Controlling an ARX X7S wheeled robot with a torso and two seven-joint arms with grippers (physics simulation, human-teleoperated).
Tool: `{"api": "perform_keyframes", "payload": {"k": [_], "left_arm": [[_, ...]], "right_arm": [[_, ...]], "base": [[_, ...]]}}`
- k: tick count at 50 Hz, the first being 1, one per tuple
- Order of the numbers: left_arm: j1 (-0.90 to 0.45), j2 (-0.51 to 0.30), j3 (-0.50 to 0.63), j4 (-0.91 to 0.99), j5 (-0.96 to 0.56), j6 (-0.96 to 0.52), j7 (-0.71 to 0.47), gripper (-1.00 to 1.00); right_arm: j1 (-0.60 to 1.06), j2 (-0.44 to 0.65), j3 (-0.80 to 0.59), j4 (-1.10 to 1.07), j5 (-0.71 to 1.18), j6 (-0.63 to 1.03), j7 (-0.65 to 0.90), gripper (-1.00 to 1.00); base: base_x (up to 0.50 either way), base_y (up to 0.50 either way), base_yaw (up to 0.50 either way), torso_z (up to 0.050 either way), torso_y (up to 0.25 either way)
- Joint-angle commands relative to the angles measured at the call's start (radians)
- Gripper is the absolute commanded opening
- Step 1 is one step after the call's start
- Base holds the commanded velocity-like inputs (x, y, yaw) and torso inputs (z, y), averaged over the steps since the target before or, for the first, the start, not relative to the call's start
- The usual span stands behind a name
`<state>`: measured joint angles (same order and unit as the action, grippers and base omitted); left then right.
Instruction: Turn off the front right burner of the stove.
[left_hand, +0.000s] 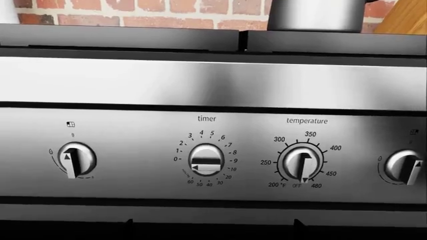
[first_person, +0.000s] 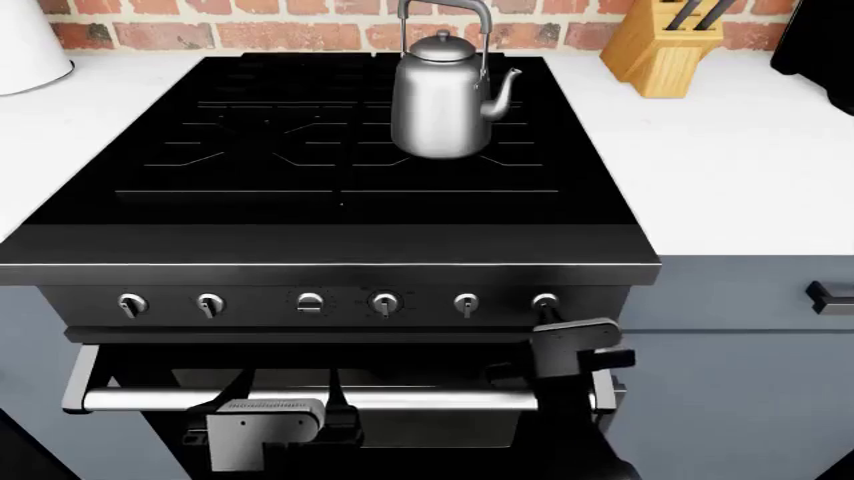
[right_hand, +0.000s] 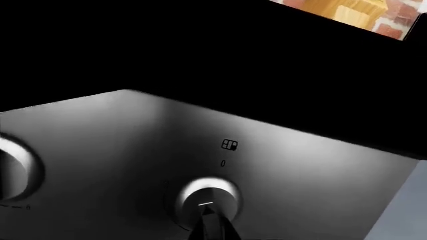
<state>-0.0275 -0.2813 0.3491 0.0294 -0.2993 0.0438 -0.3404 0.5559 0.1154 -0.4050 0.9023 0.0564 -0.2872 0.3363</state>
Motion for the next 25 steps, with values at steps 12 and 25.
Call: {"api": "perform_keyframes", "payload": {"k": [12, 25], "left_arm": [[0.000, -0.006, 0.007, 0.000, -0.004, 0.003, -0.004, 1.00], [-0.007, -0.005, 0.012, -0.005, -0.006, 0.003, -0.006, 1.00]], "right_arm": [[0.127, -0.011, 0.029, 0.078, 0.180, -0.020, -0.136, -1.00], [0.124, -0.021, 0.060, 0.085, 0.244, -0.042, -0.178, -1.00]], "base": [[0.02, 0.00, 0.01, -0.001, 0.000], [0.02, 0.00, 0.01, -0.001, 0.000]]}}
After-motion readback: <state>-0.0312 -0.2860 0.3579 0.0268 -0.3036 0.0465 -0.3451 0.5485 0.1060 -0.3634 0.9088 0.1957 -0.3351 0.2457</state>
